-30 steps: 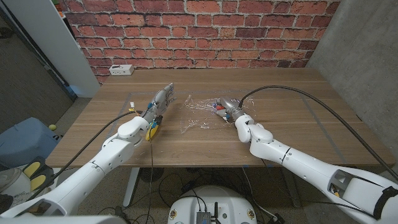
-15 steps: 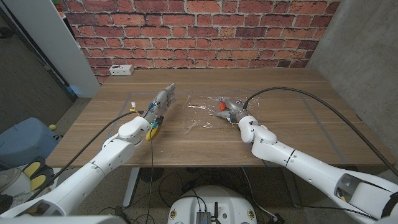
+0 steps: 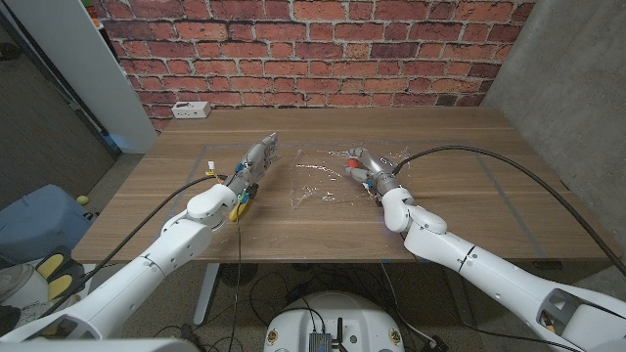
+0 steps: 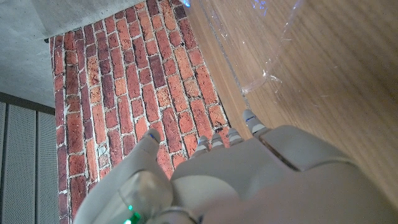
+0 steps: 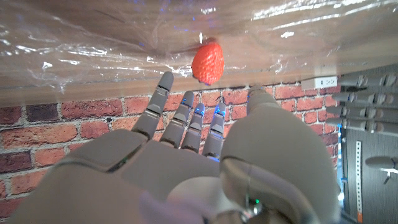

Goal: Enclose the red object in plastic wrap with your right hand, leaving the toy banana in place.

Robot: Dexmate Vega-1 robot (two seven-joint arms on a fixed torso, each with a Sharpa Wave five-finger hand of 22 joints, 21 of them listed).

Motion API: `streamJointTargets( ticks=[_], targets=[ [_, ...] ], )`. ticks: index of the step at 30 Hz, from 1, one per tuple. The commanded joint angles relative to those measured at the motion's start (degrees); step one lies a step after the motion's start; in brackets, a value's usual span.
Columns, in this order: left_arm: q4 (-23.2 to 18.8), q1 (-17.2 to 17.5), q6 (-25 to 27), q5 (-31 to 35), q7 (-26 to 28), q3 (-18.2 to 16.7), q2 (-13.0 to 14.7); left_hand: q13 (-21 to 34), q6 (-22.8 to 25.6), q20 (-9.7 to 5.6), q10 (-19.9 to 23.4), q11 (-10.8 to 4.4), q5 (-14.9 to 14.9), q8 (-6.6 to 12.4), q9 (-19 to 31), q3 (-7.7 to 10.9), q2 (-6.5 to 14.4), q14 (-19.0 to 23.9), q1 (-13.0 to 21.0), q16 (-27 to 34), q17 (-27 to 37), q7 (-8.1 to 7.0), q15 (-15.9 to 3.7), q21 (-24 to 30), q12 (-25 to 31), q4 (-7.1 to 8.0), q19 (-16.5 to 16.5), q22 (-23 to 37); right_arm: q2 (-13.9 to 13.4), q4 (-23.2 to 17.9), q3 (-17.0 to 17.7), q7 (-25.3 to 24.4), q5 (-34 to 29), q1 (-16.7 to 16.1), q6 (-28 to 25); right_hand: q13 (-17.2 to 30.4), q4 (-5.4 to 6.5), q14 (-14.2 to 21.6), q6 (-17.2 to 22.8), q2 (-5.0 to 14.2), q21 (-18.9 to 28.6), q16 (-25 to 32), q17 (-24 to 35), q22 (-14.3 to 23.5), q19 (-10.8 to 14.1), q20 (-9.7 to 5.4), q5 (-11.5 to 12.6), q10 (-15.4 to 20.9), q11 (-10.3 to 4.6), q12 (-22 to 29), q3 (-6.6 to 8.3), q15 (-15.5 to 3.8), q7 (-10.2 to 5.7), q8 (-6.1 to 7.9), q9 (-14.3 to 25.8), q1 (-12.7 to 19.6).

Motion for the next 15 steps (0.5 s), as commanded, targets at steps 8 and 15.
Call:
streamJointTargets(
  ticks=[8, 15],
  targets=[
    [-3.9, -2.2, 7.8, 6.0, 1.5, 2.4, 5.5, 0.2, 6.9, 0.81, 5.5, 1.22, 0.2, 1.08, 0.3, 0.34, -0.3, 4.3, -0.5, 0.7, 0.1, 1.22, 0.97, -0.2, 1.6, -0.71, -0.8, 0.4, 5.0, -0.1, 2.7, -12.3, -1.4, -1.9, -10.9, 0.0, -0.18, 1.6, 1.1, -0.21, -0.6, 0.6, -0.8, 0.0, 1.2, -1.53, -1.2, 1.4, 0.46, 0.2, 0.26, -2.42, 0.33, -0.04, 0.0, -1.0],
    [-7.8, -5.1, 15.2, 12.6, 2.8, 5.0, 9.2, 0.2, 9.8, -0.14, 8.0, 1.68, 0.1, 1.24, 0.4, 0.55, -0.2, 6.1, -0.4, 0.8, 0.1, 2.68, 1.37, -0.6, 2.0, -0.87, -0.6, 0.4, 6.8, 0.9, 2.2, -13.0, -1.5, -0.4, -19.4, -0.1, 0.32, 0.8, 1.0, -0.73, -1.0, 0.4, -1.0, 0.1, 0.8, -1.70, -1.8, 1.4, 0.75, 0.1, -0.45, -1.80, 0.27, -0.35, 0.0, -2.6]
  ],
)
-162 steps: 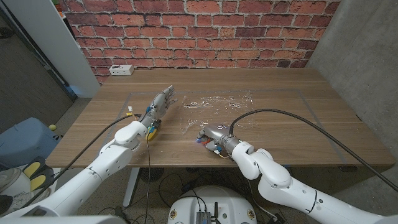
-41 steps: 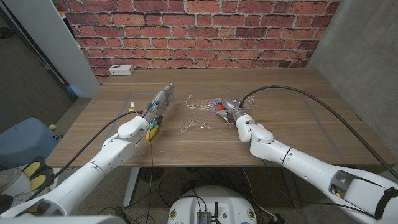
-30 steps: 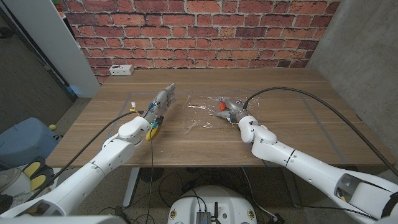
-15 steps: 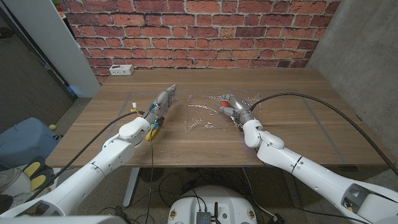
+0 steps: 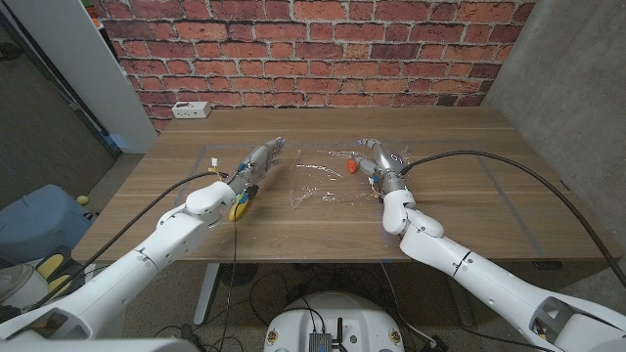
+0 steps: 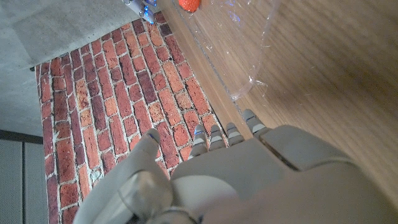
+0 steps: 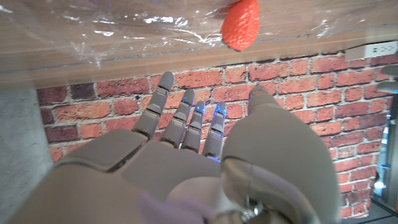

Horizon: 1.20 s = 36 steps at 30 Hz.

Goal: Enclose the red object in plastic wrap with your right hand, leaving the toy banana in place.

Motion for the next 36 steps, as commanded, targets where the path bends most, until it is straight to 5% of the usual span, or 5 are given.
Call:
streamJointTargets(
  ticks=[1, 21, 36],
  targets=[
    [-4.7, -3.1, 8.9, 7.9, 2.1, 2.9, 4.8, 0.2, 2.2, -0.89, 1.5, 0.69, 0.1, 0.43, 0.1, 0.09, 0.0, 1.1, -0.2, 0.3, 0.1, 0.81, 0.11, -0.4, 0.4, -0.39, -0.7, 0.1, 3.0, 0.8, -0.1, -3.0, -0.7, 1.5, -12.0, 0.2, 0.23, -0.5, 0.1, -0.14, -0.5, 0.1, 0.1, 0.1, -0.3, -0.46, -0.5, 0.4, 0.32, 0.0, -0.38, -1.78, -0.05, -0.12, 0.0, -1.3],
    [-9.9, -8.4, 21.0, 20.1, 2.6, 8.4, 7.7, 0.2, 5.5, -1.36, 2.8, -1.18, 0.0, 0.29, 0.1, 0.31, 0.2, -0.3, -0.4, -0.8, 0.1, 1.08, -0.76, -1.7, 0.0, -0.31, -2.9, 0.1, 6.9, 7.5, 1.2, -5.0, 6.7, 6.0, -25.0, 0.1, 0.33, -4.8, -0.8, -0.82, -2.4, -0.7, -0.1, 0.1, -2.9, 0.76, -1.1, -1.1, 0.75, -0.9, -1.56, -0.30, 0.06, -0.96, 0.0, -3.9],
    [-11.0, -14.7, 27.1, 29.8, -3.7, 14.7, 7.9, 0.2, 8.2, -0.77, 4.2, -3.65, -0.1, 0.09, 0.1, 0.05, 0.1, -2.5, -1.6, -1.2, 0.2, 1.00, -1.42, -2.6, -0.2, 0.50, -4.4, 0.3, 7.3, 9.3, 0.9, -6.6, 11.6, 8.3, -31.2, 0.1, 0.21, -7.5, -2.9, -0.96, -3.7, -0.9, -0.4, 0.1, -3.9, 0.76, -1.1, -4.7, 1.89, -1.9, -2.27, 0.83, 0.78, -1.67, 0.1, -5.8]
  ],
)
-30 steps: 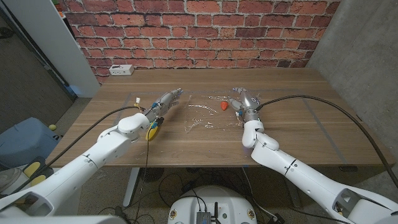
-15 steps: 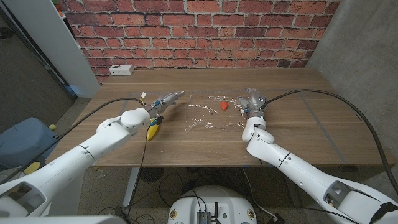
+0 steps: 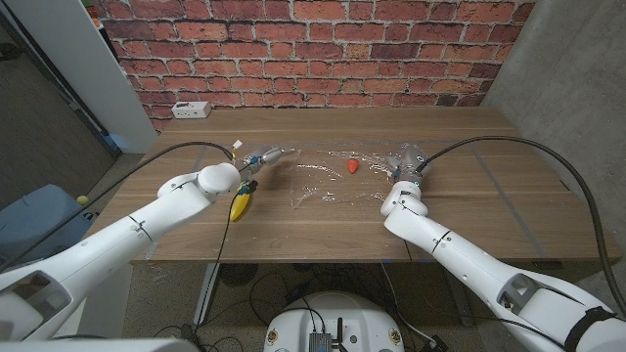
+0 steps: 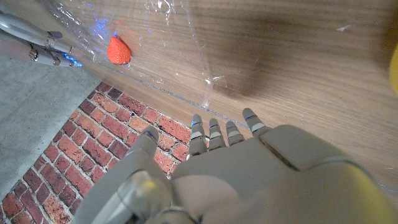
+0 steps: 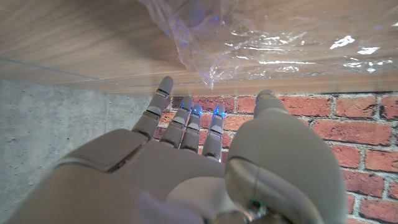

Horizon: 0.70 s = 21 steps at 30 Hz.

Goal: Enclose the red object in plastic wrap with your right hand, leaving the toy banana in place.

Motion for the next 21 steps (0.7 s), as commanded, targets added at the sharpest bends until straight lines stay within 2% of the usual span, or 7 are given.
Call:
streamJointTargets(
  ticks=[1, 3, 9, 11, 16, 19, 21],
  targets=[
    [-1.2, -4.6, 5.5, 8.4, -4.4, 4.7, 0.3, 0.2, 1.0, 0.22, 0.6, -0.77, -0.1, -0.10, 0.1, 0.02, -0.2, -1.1, -1.0, -0.1, 0.2, -0.08, 0.07, -0.4, -0.2, 0.57, -4.2, 0.4, 0.9, 2.1, -0.1, -0.8, 4.2, 2.4, -6.2, 0.1, 0.21, -1.0, -0.7, -0.17, -0.6, -0.2, 0.0, 0.1, -0.4, 0.03, -0.1, -1.3, 0.16, -0.3, -0.51, 0.33, 0.14, -0.10, 0.1, -1.2],
    [-1.4, -5.0, 5.8, 9.4, -5.0, 5.1, 0.3, 0.2, 1.5, 0.19, 0.7, -0.74, -0.1, -0.03, 0.2, -0.03, -0.2, -1.2, -1.1, -0.1, 0.2, -0.09, -0.16, -0.5, -0.3, 0.69, -4.3, 0.4, 1.5, 2.8, -0.1, -0.8, 5.0, 3.1, -7.9, 0.1, 0.37, -1.5, -0.7, -0.28, -0.9, -0.2, -0.1, 0.1, -0.7, 0.25, -0.1, -1.5, 0.77, -0.2, -0.78, 0.63, 0.58, -0.03, 0.1, -1.9],
    [-1.6, -5.7, 6.1, 11.3, -6.6, 5.9, 0.3, 0.2, 1.8, 0.14, 0.6, -0.85, 0.0, -0.20, 0.2, -0.17, -0.3, -1.7, -1.6, -0.1, 0.3, -0.12, -0.57, -0.7, -0.5, 1.03, -4.7, 0.4, 2.3, 5.2, -0.7, -0.3, 7.1, 5.2, -11.1, 0.1, 0.68, -2.1, 1.8, -0.54, -1.4, 0.0, -0.3, 0.1, -0.7, 0.39, -0.1, -2.3, 1.17, -0.1, -1.44, 1.10, 1.82, 0.93, 0.1, -3.5],
    [-1.6, -5.8, 6.1, 11.7, -6.9, 6.0, 0.3, 0.2, 1.9, 0.06, 0.5, -0.66, 0.0, -0.27, 0.2, -0.22, -0.3, -2.0, -1.7, -0.2, 0.3, -0.21, -0.78, -0.8, -0.6, 1.15, -4.8, 0.4, 2.5, 5.7, -0.9, -0.3, 7.8, 5.6, -11.8, 0.1, -0.20, -1.6, 4.7, -0.75, -1.6, 0.3, -0.6, 0.1, -0.4, 0.57, 0.1, -1.4, 1.00, 0.4, -1.31, 1.12, 1.75, 1.85, 0.1, -2.9],
    [-1.5, -5.8, 6.1, 11.8, -7.8, 5.8, 0.1, 0.2, 1.9, -0.03, 0.3, -0.69, 0.0, -0.47, 0.2, -0.29, -0.3, -2.4, -2.0, -0.2, 0.3, -0.37, -1.21, -0.9, -0.8, 1.37, -5.0, 0.5, 2.7, 6.6, -1.7, -1.1, 8.7, 6.3, -12.3, 0.0, -1.37, -0.4, 8.1, -0.91, -1.7, 1.0, -1.1, 0.1, 0.9, 0.46, 0.4, 0.7, 0.38, 1.3, -1.14, 0.65, 1.74, 2.65, 0.1, -2.1],
    [-1.0, -6.0, 5.5, 11.7, -8.6, 5.7, 0.1, 0.2, 1.9, -0.01, 0.2, -0.75, 0.0, -0.53, 0.2, -0.32, -0.3, -2.4, -2.1, -0.2, 0.3, -0.35, -1.25, -0.9, -0.9, 1.45, -5.0, 0.5, 2.0, 6.1, -2.3, -1.0, 9.1, 6.3, -11.9, 0.0, -2.09, 0.2, 10.1, -0.27, -1.9, 1.3, -1.3, 0.1, 1.4, 0.22, 0.6, 1.6, 0.30, 1.6, -0.63, 0.19, 1.88, 3.12, 0.1, -1.2],
    [-0.7, -6.3, 5.3, 11.8, -9.4, 6.0, 0.0, 0.2, 1.9, 0.00, 0.1, -0.77, 0.1, -0.59, 0.2, -0.34, -0.3, -2.6, -2.2, -0.2, 0.3, -0.33, -1.46, -0.9, -0.9, 1.53, -5.1, 0.5, 1.2, 5.6, -3.3, -1.3, 8.7, 6.1, -10.6, -0.1, -3.03, 0.8, 12.2, 0.51, -2.0, 1.6, -1.6, 0.1, 1.9, 0.06, 0.7, 2.7, 0.03, 1.9, 0.10, -0.18, 1.96, 3.58, 0.1, 0.0]
  ],
)
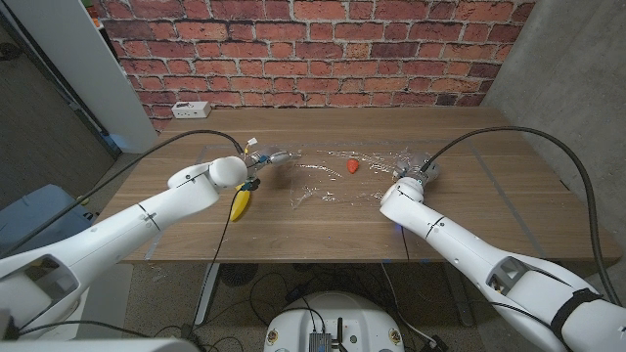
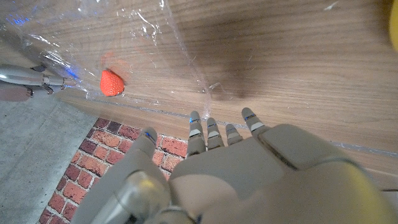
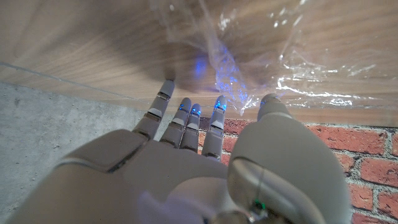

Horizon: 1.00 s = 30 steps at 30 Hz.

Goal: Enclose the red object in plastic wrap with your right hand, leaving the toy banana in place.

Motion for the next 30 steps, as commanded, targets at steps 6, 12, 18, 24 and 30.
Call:
streamJointTargets(
  ticks=[6, 12, 18, 24, 30],
  targets=[
    [1.8, -1.8, -1.8, 1.5, -4.6, 1.0, -0.5, 0.1, 0.4, -0.02, -0.3, 0.03, 0.1, -0.32, 0.2, -0.10, -0.1, -1.1, -0.6, 0.0, 0.1, 0.00, -0.64, -0.1, -0.2, 0.60, -5.2, 0.2, -3.3, -1.5, -5.0, -0.9, 0.8, 0.6, 3.6, -0.2, -6.81, 3.9, 11.0, 3.19, -0.7, 1.8, -1.6, 0.1, 2.8, -1.52, 0.9, 4.8, -2.04, 1.2, 4.88, -2.74, -1.04, 2.67, 0.4, 9.9],
    [2.3, -2.1, -2.3, 1.1, -6.4, 1.1, -0.4, 0.1, 0.6, -0.06, 0.4, 0.02, 0.2, -0.39, 0.2, -0.18, -0.1, -1.1, -0.9, 0.1, 0.1, 0.27, -0.85, -0.2, -0.1, 0.84, -5.1, 0.3, -3.9, -1.5, -5.4, -6.1, -2.3, -1.3, 11.4, -0.2, -7.95, 11.1, 22.2, 5.98, 0.3, 5.8, -1.0, 0.3, 7.4, -4.29, 0.4, 12.6, -4.94, 2.8, 9.32, -6.66, -0.56, 6.79, 1.0, 16.1],
    [1.4, -2.1, -0.9, 2.0, -6.8, 1.4, -0.1, 0.1, 0.8, 0.05, 0.9, 0.25, 0.2, -0.46, 0.2, -0.22, -0.1, -1.1, -1.1, 0.2, 0.1, 0.40, -0.90, -0.3, 0.0, 1.06, -5.2, 0.3, -4.6, -3.7, -5.7, -6.7, -4.4, -2.1, 13.9, -0.2, -7.73, 12.8, 23.3, 5.77, 0.6, 6.4, -1.1, 0.3, 8.3, -4.35, 0.1, 14.9, -4.81, 3.3, 10.24, -6.97, -0.28, 7.31, 1.0, 16.6],
    [-0.8, -3.8, 3.4, 7.2, -8.0, 4.1, 0.2, 0.1, 0.4, 0.14, 1.0, -0.25, 0.3, -0.77, 0.2, -0.25, 0.0, -1.1, -1.3, 0.2, 0.1, 0.64, -1.05, -0.4, -0.1, 1.29, -5.4, 0.3, -5.1, -6.6, -6.8, -5.1, -6.8, -1.9, 12.9, -0.2, -7.52, 13.1, 23.8, 5.56, 0.7, 6.3, -1.2, 0.3, 8.6, -4.31, 0.0, 15.7, -4.76, 3.4, 10.70, -7.00, 0.00, 7.57, 1.0, 16.6],
    [-3.0, -5.8, 8.5, 13.3, -10.4, 7.5, 0.3, 0.1, 0.4, 0.37, 1.1, -0.36, 0.3, -0.85, 0.2, -0.29, -0.1, -1.1, -1.5, 0.3, 0.1, 0.62, -1.23, -0.4, -0.1, 1.43, -5.4, 0.3, -5.8, -9.4, -8.2, -3.2, -9.5, -1.6, 11.2, -0.2, -7.32, 13.7, 23.9, 5.35, 0.7, 6.4, -1.4, 0.3, 8.5, -4.28, -0.1, 15.9, -4.75, 3.3, 10.96, -6.99, -0.01, 7.66, 1.0, 16.4]
  ],
)
